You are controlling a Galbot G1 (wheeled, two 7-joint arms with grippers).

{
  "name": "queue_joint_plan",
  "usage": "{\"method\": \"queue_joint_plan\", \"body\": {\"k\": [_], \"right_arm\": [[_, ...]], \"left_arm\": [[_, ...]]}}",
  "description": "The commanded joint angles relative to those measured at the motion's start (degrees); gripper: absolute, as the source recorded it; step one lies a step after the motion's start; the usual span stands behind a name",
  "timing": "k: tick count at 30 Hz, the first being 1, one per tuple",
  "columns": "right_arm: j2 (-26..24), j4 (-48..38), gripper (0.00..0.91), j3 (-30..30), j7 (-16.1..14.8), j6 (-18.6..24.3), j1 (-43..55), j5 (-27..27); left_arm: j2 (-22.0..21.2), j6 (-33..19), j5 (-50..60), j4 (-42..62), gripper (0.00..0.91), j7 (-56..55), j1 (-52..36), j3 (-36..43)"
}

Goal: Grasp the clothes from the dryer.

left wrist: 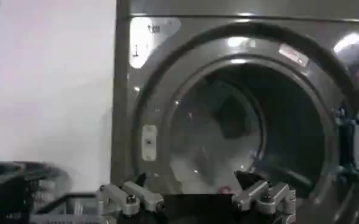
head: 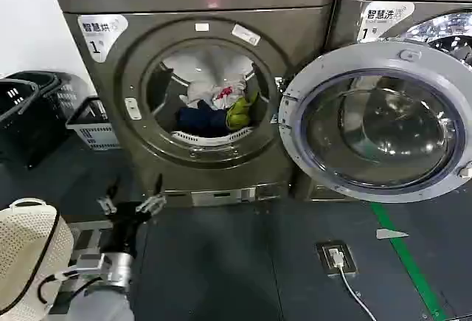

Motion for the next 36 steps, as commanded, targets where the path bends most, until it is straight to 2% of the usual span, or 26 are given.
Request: {"method": "queue_joint_plan", "body": {"k": [1, 2, 6, 12, 34, 36], "right_arm": [[0.1, 0.1, 0.907, 0.2, -1.8, -0.3, -0.4, 1.0], [0.2, 0.1, 0.907, 0.1, -2.5, -0.1, -0.4, 1.0], [-0.3, 0.0, 0.907, 0.5, -1.8, 0.3, -0.4, 1.4], [0.1, -0.2, 0.907, 0.9, -2.8, 0.8, -0.4, 2.0], [0.0, -0.1, 0.907, 0.5, -2.9, 2.2, -0.3, 3.1], [0.1, -0.1, 0.907, 0.6, -3.6, 2.8, -0.5, 3.1]], "left_arm": [[0.7, 2.6, -0.5, -0.2, 0.907, -1.2, -0.5, 2.8], [0.7, 2.5, -0.5, -0.1, 0.907, -1.2, -0.7, 2.8], [0.4, 2.2, -0.1, -0.1, 0.907, -1.0, -1.0, 2.8], [0.1, 2.2, 0.0, 0.6, 0.907, -0.6, -2.2, 3.3], [-0.6, 1.7, 1.3, 1.2, 0.907, -0.4, -2.5, 3.2], [-0.6, 1.4, 1.7, 1.3, 0.907, -0.5, -2.6, 3.2]]}}
